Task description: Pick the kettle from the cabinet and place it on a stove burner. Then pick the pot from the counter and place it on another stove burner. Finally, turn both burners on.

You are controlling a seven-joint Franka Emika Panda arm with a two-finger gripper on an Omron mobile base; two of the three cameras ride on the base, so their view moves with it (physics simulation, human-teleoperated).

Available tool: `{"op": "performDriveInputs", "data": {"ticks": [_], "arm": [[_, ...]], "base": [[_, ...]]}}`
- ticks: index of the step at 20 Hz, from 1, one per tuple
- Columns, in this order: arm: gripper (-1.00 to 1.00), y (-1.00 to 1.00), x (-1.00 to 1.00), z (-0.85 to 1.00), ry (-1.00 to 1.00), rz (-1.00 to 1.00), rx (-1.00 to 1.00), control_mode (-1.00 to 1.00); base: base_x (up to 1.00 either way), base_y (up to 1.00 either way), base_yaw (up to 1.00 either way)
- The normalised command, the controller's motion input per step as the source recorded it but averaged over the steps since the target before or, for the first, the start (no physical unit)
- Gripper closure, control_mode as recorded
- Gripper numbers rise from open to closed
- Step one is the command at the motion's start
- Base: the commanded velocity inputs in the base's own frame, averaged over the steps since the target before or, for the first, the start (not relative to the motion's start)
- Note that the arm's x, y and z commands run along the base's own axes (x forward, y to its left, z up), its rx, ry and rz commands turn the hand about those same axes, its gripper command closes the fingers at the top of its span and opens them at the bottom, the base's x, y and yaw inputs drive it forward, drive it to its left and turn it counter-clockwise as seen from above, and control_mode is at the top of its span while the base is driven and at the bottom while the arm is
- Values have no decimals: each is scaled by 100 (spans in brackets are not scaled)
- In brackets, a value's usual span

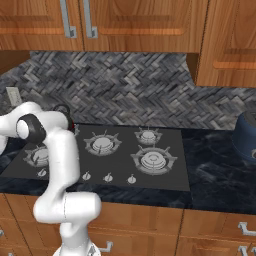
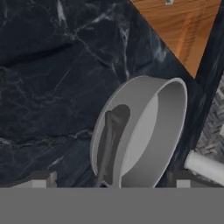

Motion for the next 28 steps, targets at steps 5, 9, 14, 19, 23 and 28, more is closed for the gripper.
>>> {"op": "performDriveInputs", "data": {"ticks": [5,9,14,19,23,28], "arm": [[-100,32,0,-17,0,-1,0,-100],[-100,31,0,-17,0,-1,0,-100],[-100,44,0,-6,0,0,0,-100],[-100,48,-3,-1,0,0,0,-100],[-100,28,0,-12,0,0,-2,-100],[-100,1,0,-12,0,0,-2,-100]], "base": [[0,0,0],[0,0,0],[0,0,0],[0,0,0],[0,0,0],[0,0,0]]}}
